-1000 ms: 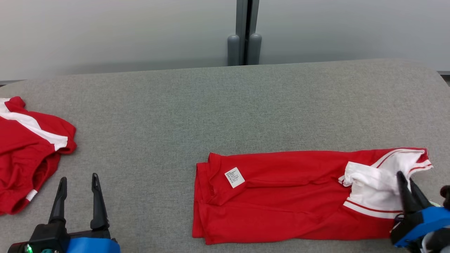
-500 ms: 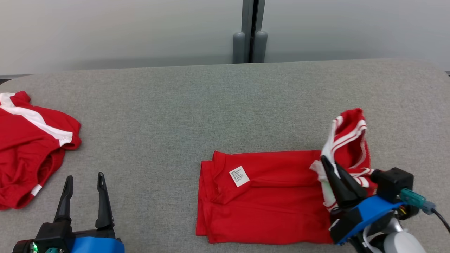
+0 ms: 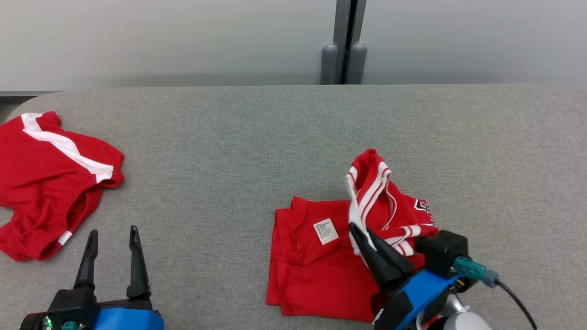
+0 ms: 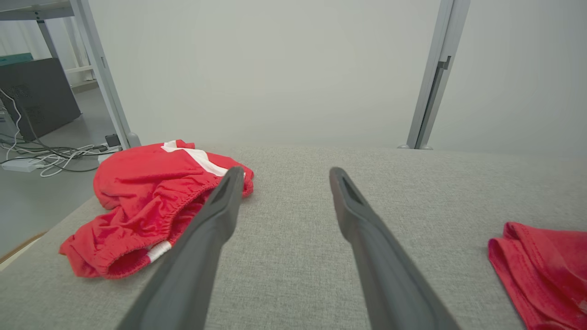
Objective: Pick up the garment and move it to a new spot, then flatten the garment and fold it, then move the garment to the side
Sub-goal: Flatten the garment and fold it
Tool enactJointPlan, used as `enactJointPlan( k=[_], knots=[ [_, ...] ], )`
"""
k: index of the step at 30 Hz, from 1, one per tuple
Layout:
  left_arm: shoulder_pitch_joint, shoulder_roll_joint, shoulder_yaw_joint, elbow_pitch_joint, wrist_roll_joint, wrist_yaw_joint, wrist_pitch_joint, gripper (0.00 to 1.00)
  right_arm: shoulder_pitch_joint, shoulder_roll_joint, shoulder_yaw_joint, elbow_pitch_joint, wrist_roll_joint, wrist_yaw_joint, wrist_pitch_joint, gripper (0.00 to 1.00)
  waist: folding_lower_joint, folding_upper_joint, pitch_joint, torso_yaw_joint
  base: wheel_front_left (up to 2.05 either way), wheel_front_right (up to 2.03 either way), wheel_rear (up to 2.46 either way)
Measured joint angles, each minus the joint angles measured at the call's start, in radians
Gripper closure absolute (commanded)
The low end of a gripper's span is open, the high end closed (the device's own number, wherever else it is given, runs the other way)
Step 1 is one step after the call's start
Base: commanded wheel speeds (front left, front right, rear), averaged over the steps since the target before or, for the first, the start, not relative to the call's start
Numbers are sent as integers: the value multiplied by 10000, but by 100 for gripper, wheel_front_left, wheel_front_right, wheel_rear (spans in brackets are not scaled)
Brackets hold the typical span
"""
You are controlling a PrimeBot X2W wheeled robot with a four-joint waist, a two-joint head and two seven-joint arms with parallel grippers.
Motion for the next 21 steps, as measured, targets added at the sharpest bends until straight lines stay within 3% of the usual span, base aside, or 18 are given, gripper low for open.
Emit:
enactJointPlan(
  k=[12,13,14,21],
  knots=[
    [-152,-2,-33,52,-15,-79,0,0,-468,378,823,1317,307,-2,-675,100,0,0,154,248,0,0,0],
    [-152,-2,-33,52,-15,-79,0,0,-468,378,823,1317,307,-2,-675,25,0,0,154,248,0,0,0],
    [-153,0,-40,63,-17,-79,0,0,-519,383,859,1417,326,-2,-769,0,0,0,164,257,0,0,0],
    [-155,-2,-65,96,-88,-77,0,0,-786,414,1248,1553,591,-2,-1313,0,0,0,153,208,0,0,0]
  ],
)
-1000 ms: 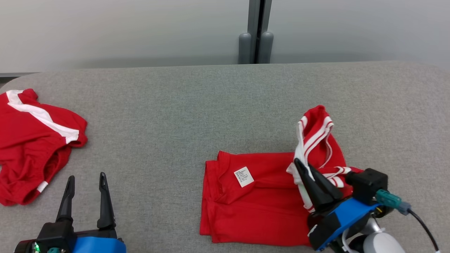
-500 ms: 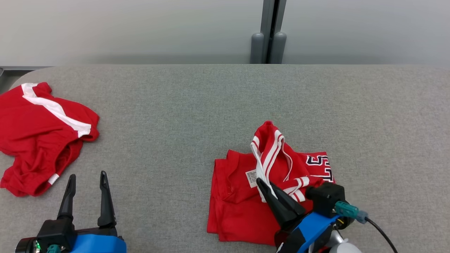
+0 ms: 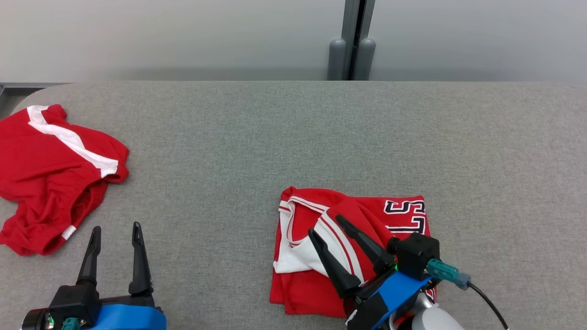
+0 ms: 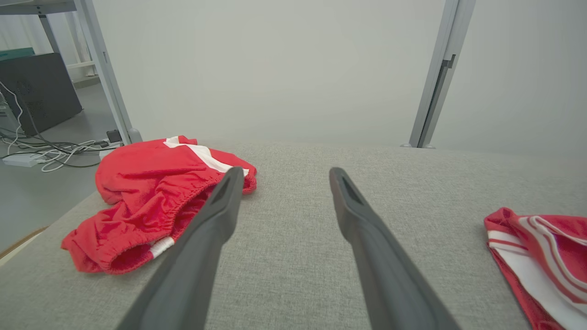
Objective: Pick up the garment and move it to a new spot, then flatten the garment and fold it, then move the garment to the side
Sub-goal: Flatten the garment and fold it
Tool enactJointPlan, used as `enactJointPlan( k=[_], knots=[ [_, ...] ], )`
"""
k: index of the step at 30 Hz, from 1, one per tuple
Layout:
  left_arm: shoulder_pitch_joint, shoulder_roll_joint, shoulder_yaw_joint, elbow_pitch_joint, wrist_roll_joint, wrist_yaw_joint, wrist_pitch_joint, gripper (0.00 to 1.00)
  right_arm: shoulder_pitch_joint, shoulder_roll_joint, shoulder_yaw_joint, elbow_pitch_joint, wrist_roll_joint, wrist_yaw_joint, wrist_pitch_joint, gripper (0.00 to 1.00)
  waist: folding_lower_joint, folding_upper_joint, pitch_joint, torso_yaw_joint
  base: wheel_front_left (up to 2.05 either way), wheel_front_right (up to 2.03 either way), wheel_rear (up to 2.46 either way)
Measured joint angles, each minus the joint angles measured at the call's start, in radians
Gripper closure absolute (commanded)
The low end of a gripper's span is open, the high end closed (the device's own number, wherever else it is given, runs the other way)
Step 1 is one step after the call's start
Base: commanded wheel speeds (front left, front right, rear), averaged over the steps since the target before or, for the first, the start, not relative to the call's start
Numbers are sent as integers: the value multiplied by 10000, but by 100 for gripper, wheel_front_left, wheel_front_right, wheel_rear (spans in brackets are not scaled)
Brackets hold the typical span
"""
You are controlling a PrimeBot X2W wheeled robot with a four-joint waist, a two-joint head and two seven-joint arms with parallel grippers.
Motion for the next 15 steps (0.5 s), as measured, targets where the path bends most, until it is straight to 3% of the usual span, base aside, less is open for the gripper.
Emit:
enactJointPlan(
  k=[5,15],
  knots=[
    [0,0,-15,40,-12,6,0,0,-56,-77,-575,-569,-142,0,-456,0,0,0,-62,-169,0,0,0],
    [1,0,-73,36,-12,-29,0,0,823,-564,-3145,-1279,-617,0,-769,0,0,0,-215,-442,0,0,0]
  ],
)
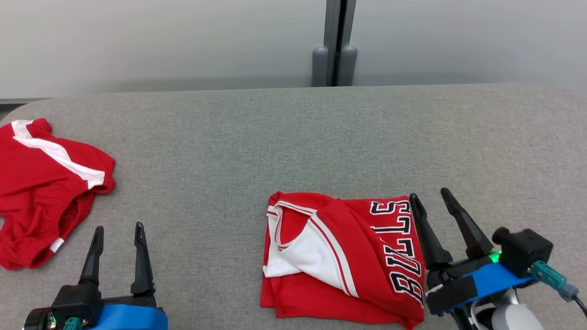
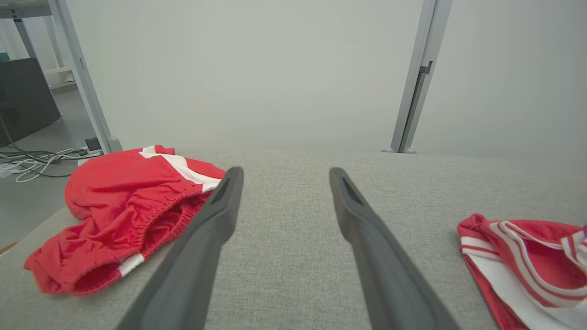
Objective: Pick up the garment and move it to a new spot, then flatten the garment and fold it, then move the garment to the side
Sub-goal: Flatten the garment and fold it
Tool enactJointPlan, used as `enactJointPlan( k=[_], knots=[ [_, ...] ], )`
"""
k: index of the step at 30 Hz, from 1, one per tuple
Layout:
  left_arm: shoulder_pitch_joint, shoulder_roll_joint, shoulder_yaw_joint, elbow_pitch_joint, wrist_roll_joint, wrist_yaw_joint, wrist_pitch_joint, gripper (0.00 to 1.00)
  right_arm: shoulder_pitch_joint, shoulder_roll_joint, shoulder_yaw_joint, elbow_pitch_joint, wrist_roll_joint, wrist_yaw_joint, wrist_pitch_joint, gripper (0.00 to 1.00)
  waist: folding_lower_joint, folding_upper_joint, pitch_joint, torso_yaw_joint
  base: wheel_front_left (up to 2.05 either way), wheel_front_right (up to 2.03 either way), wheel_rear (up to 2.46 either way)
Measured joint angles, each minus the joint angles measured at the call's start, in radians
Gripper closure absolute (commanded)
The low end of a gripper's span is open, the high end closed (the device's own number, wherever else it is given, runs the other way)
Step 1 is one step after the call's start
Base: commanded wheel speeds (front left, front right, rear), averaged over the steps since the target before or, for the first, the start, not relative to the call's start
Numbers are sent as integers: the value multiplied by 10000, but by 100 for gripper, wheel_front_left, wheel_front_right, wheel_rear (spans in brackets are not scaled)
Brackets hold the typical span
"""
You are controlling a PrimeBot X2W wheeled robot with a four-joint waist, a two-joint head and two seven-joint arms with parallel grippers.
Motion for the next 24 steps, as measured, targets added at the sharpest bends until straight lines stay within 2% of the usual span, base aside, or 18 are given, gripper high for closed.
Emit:
enactJointPlan(
  k=[4,10,19,24],
  knots=[
    [12,0,10,0,2,-13,0,0,378,-56,-244,-90,-71,0,291,0,0,0,-58,-28,0,0,0],
    [12,-2,-102,81,12,-69,0,0,24,-270,566,238,-228,0,869,0,0,0,-50,83,0,0,0],
    [-21,-4,-215,150,-4,-94,0,0,-1623,-708,1776,2046,-113,0,1714,0,0,0,50,517,0,0,0],
    [-120,-2,-240,186,-86,-102,0,0,-2206,-838,2357,3016,105,0,1816,0,0,0,195,775,0,0,0]
  ],
)
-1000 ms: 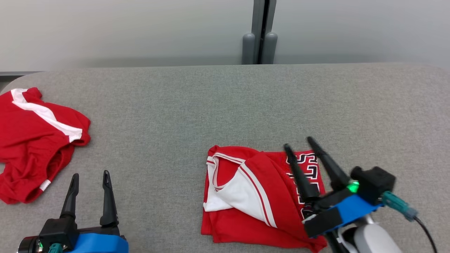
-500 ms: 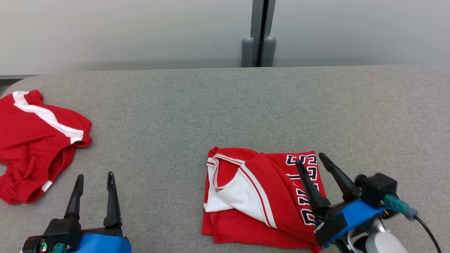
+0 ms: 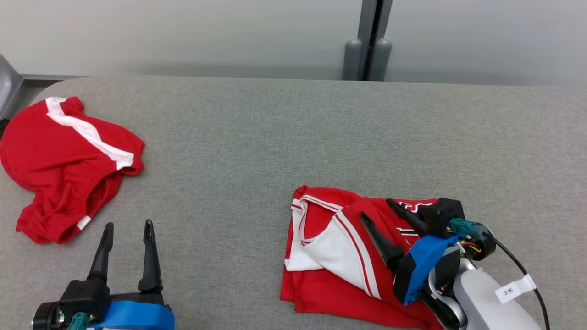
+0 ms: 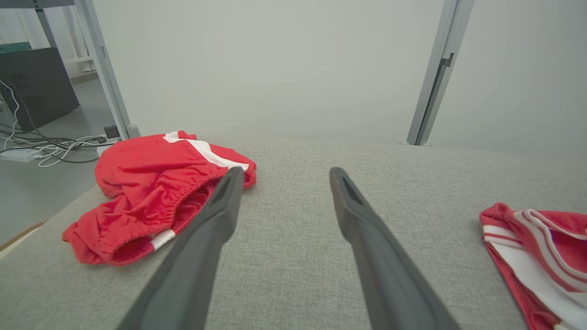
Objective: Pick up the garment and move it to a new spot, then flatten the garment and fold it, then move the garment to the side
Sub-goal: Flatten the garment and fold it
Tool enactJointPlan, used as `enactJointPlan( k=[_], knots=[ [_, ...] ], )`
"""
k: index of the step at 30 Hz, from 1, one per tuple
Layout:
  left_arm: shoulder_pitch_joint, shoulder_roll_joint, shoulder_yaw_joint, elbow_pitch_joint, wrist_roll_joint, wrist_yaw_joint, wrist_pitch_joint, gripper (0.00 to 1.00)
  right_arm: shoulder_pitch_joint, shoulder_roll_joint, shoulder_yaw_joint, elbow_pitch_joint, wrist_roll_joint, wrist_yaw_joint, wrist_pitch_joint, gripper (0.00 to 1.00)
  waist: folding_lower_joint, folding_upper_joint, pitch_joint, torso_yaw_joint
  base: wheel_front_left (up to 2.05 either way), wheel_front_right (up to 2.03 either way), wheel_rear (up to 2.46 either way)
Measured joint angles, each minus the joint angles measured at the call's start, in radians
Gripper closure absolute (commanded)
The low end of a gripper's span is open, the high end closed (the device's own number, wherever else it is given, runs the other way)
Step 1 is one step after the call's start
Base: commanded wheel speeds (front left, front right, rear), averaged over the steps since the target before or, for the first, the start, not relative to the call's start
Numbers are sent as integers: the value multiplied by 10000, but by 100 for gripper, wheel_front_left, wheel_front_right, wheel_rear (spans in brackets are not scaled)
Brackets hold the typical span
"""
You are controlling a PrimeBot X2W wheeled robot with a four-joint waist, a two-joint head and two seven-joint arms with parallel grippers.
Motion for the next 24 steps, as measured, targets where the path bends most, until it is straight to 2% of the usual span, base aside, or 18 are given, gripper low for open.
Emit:
enactJointPlan(
  k=[8,9,10,18,24],
  knots=[
    [-127,0,-27,61,-88,-44,0,0,-774,-117,903,1156,493,0,81,0,0,0,262,225,0,0,0],
    [-132,0,-38,63,-90,-52,0,0,-844,-113,1012,1235,612,0,75,66,0,0,284,239,0,0,0],
    [-143,-2,-40,73,-92,-52,0,0,-916,-123,1147,1306,686,0,79,100,0,0,302,251,0,0,0],
    [-283,-2,-38,136,-104,-52,0,0,-1234,-244,1799,1482,1043,0,-775,100,0,0,232,210,0,0,0],
    [-220,0,13,134,-104,-52,0,0,-1072,-249,2481,842,1039,0,-1442,100,-1,0,69,78,0,0,0]
  ],
)
